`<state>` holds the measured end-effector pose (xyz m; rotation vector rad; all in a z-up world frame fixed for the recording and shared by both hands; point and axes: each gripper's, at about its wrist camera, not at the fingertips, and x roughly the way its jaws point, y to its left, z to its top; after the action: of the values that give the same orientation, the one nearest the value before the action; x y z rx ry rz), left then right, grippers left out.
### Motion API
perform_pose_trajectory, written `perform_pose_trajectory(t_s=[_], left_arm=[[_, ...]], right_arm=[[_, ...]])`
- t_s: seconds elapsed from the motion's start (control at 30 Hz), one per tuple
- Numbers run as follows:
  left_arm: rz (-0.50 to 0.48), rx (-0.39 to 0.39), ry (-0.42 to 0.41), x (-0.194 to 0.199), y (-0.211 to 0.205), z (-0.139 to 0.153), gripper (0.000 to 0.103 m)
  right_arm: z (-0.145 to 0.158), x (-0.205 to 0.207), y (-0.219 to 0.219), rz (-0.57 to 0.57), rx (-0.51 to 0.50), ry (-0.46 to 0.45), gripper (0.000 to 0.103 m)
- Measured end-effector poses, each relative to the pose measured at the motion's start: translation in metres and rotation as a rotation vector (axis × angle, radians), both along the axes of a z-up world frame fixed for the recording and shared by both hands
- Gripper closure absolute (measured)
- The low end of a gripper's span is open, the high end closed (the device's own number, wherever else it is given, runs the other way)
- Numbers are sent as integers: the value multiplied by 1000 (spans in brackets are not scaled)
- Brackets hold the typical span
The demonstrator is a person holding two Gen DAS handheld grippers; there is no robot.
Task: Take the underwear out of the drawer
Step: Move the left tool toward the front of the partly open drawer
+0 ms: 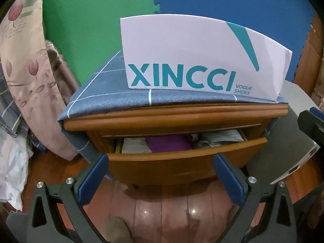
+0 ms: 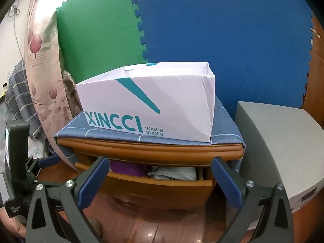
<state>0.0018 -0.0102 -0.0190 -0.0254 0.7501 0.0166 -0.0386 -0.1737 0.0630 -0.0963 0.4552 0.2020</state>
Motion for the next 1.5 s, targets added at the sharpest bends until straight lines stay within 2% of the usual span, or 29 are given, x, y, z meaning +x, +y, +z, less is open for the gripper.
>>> perform_pose_trajectory(t_s=[0.83, 1.03, 1.2, 1.3, 1.37, 1.43, 1.5], left_arm=[[0, -22, 57, 5, 5, -13, 1], [28, -68, 65, 9, 14, -12, 1], [54, -114, 60, 13, 20, -10, 1], [67, -121, 68, 18, 21, -11, 1], [73, -127, 67, 19, 21, -11, 1], [80, -131, 69, 21, 21, -12, 1], [87, -133, 62, 22, 20, -12, 1]], right_arm=[[1, 0, 0, 3, -10, 2, 0], [18, 2, -5, 13, -20, -9, 0], [48, 0, -3, 80, -116, -95, 0], [49, 1, -7, 92, -157, -138, 0], [40, 1, -15, 70, -121, -135, 0], [34, 7, -19, 52, -78, -80, 0], [34, 6, -20, 65, -68, -90, 0]])
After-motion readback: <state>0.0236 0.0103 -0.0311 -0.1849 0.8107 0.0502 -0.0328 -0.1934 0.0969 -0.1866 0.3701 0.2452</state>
